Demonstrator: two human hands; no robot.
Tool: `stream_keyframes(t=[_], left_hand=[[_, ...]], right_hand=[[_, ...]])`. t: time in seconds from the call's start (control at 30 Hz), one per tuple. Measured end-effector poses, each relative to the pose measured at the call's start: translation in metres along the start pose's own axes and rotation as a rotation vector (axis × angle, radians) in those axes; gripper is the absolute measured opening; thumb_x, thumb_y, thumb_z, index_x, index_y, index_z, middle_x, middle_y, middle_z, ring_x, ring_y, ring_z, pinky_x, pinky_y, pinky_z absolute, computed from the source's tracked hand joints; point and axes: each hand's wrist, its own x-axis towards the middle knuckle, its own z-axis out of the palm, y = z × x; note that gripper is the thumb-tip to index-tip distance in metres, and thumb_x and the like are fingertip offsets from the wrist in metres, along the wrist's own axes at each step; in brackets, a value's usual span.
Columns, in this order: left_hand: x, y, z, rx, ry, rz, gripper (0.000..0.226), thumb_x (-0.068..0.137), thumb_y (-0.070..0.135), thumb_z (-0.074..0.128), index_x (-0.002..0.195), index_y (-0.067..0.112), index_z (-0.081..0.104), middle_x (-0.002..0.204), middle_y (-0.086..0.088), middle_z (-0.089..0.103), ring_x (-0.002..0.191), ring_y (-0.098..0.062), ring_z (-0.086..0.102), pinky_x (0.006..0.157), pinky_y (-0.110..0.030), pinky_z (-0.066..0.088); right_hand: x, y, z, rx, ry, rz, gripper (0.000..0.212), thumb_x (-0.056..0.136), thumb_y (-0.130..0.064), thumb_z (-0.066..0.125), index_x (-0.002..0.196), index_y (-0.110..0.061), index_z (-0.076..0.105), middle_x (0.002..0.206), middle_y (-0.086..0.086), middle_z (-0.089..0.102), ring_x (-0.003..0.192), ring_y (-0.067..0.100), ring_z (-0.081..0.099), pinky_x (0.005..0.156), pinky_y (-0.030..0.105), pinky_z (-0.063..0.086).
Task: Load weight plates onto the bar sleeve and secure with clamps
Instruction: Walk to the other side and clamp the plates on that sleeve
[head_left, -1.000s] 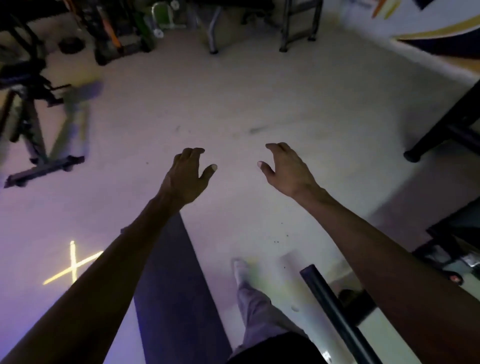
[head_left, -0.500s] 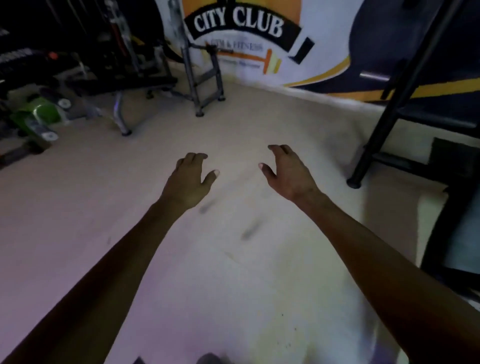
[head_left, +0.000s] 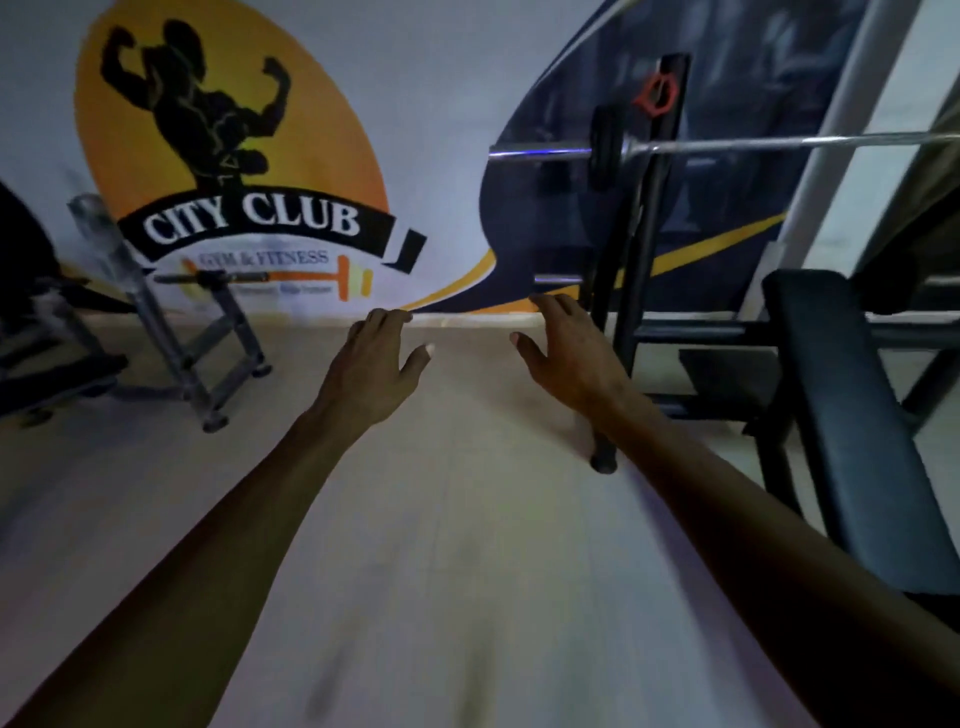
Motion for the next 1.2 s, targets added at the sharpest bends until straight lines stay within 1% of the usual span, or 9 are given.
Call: stream_keyframes(t=[0.17, 0.37, 0.47, 0.6, 0.73, 0.87, 1.03, 1.13, 1.2], left_hand=[[0.119, -0.035, 0.022, -0.091, 0.012, 0.128, 0.049, 0.098, 0.034, 0.065, 0.14, 0.011, 0.053, 0.138, -0.009, 0.056, 0.127, -0.03, 0.053, 0.096, -0.042, 0.049], [0.27, -0.07, 0.081, -0.149, -0.01, 0.248, 0.052, 0.1, 0.042, 0.058, 0.142, 0.013, 0.051, 0.145, -0.005, 0.052, 0.133, -0.026, 0.049, 0.098, -0.041, 0.049], [0.356, -0.08, 0.112, -0.184, -0.012, 0.29, 0.051, 0.1, 0.04, 0.059, 0.141, 0.012, 0.052, 0.144, -0.007, 0.053, 0.132, -0.027, 0.05, 0.1, -0.039, 0.046], [0.473, -0.086, 0.15, -0.22, -0.057, 0.355, 0.049, 0.1, 0.039, 0.061, 0.141, 0.014, 0.051, 0.144, -0.005, 0.052, 0.132, -0.027, 0.049, 0.096, -0.031, 0.042], [0.571, -0.088, 0.183, -0.276, -0.069, 0.366, 0.054, 0.101, 0.044, 0.058, 0.145, 0.016, 0.047, 0.149, -0.002, 0.049, 0.137, -0.023, 0.046, 0.103, -0.04, 0.046], [0.65, -0.091, 0.217, -0.342, -0.089, 0.461, 0.048, 0.1, 0.038, 0.062, 0.139, 0.012, 0.052, 0.144, -0.006, 0.054, 0.134, -0.026, 0.05, 0.106, -0.039, 0.045], [0.743, -0.085, 0.255, -0.38, -0.097, 0.595, 0.046, 0.099, 0.04, 0.061, 0.135, 0.013, 0.054, 0.134, -0.006, 0.055, 0.126, -0.028, 0.054, 0.102, -0.049, 0.049], [0.805, -0.072, 0.275, -0.379, -0.1, 0.696, 0.049, 0.099, 0.039, 0.06, 0.14, 0.014, 0.051, 0.14, -0.006, 0.051, 0.129, -0.029, 0.052, 0.101, -0.048, 0.048], [0.846, -0.063, 0.283, -0.375, -0.139, 0.757, 0.052, 0.1, 0.044, 0.057, 0.143, 0.016, 0.048, 0.146, -0.003, 0.047, 0.134, -0.026, 0.048, 0.105, -0.044, 0.045]], right_hand=[[0.097, 0.007, 0.018, -0.04, 0.108, 0.074, 0.059, 0.099, -0.04, 0.06, 0.149, -0.012, 0.045, 0.146, 0.011, 0.051, 0.131, 0.031, 0.053, 0.103, 0.045, 0.05], [0.222, 0.053, 0.058, -0.056, 0.191, 0.124, 0.058, 0.099, -0.038, 0.061, 0.147, -0.01, 0.045, 0.143, 0.012, 0.052, 0.13, 0.032, 0.052, 0.1, 0.049, 0.051], [0.293, 0.082, 0.078, -0.059, 0.229, 0.164, 0.058, 0.099, -0.037, 0.062, 0.147, -0.011, 0.045, 0.143, 0.012, 0.052, 0.13, 0.032, 0.051, 0.098, 0.044, 0.05], [0.389, 0.12, 0.095, -0.048, 0.252, 0.192, 0.055, 0.099, -0.037, 0.061, 0.147, -0.015, 0.044, 0.144, 0.009, 0.05, 0.129, 0.027, 0.052, 0.095, 0.035, 0.047], [0.469, 0.156, 0.111, -0.052, 0.277, 0.248, 0.055, 0.099, -0.037, 0.061, 0.147, -0.017, 0.044, 0.144, 0.008, 0.05, 0.129, 0.026, 0.052, 0.091, 0.034, 0.047], [0.533, 0.185, 0.13, -0.106, 0.307, 0.272, 0.054, 0.097, -0.037, 0.063, 0.146, -0.019, 0.046, 0.143, 0.008, 0.052, 0.129, 0.027, 0.053, 0.091, 0.035, 0.048], [0.596, 0.215, 0.136, -0.142, 0.379, 0.314, 0.048, 0.098, -0.037, 0.061, 0.142, -0.022, 0.049, 0.139, 0.004, 0.052, 0.125, 0.026, 0.056, 0.09, 0.039, 0.054], [0.632, 0.233, 0.134, -0.209, 0.44, 0.37, 0.047, 0.099, -0.032, 0.061, 0.142, -0.017, 0.049, 0.142, 0.008, 0.052, 0.124, 0.026, 0.056, 0.084, 0.03, 0.046], [0.656, 0.243, 0.131, -0.255, 0.477, 0.43, 0.048, 0.099, -0.031, 0.061, 0.143, -0.014, 0.049, 0.144, 0.011, 0.052, 0.126, 0.027, 0.055, 0.089, 0.027, 0.043]])
